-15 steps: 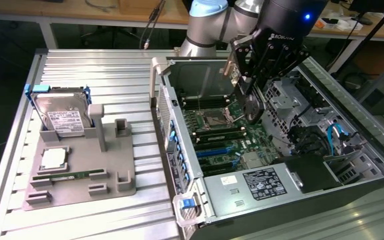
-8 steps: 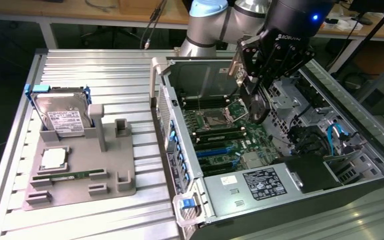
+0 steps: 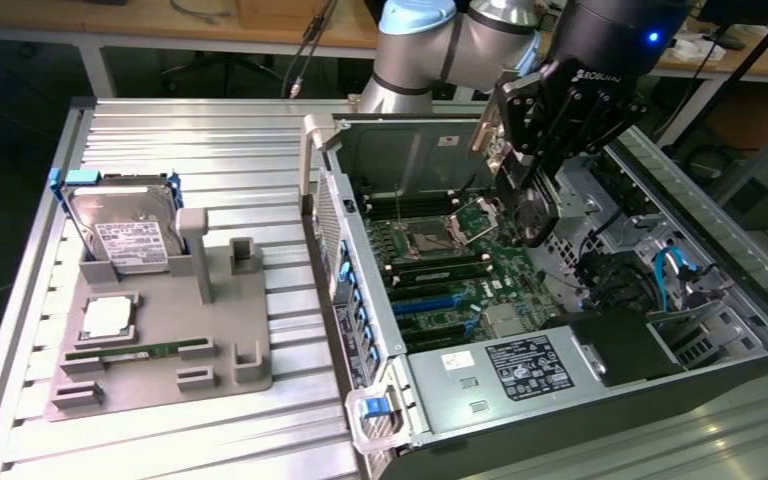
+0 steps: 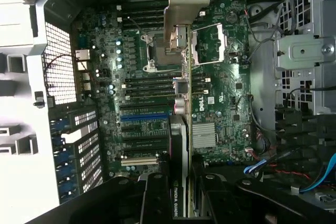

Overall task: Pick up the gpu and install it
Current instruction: 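Insert the gpu into the slot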

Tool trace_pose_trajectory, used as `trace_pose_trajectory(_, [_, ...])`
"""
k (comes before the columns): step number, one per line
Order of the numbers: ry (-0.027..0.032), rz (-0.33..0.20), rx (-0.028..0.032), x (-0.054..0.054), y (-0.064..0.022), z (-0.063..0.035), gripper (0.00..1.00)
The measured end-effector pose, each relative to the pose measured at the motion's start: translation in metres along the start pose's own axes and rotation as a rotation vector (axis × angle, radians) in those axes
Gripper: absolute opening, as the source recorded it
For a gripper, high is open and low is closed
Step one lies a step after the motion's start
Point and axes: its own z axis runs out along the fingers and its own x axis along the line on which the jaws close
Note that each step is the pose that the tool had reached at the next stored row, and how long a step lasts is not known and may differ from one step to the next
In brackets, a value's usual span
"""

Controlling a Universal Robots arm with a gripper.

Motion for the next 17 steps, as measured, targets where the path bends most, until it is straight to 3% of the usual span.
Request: trace_pose_trajectory(17, [0.0000, 0.000, 0.0000, -0.0051, 0.0000, 0.0000, 0.27])
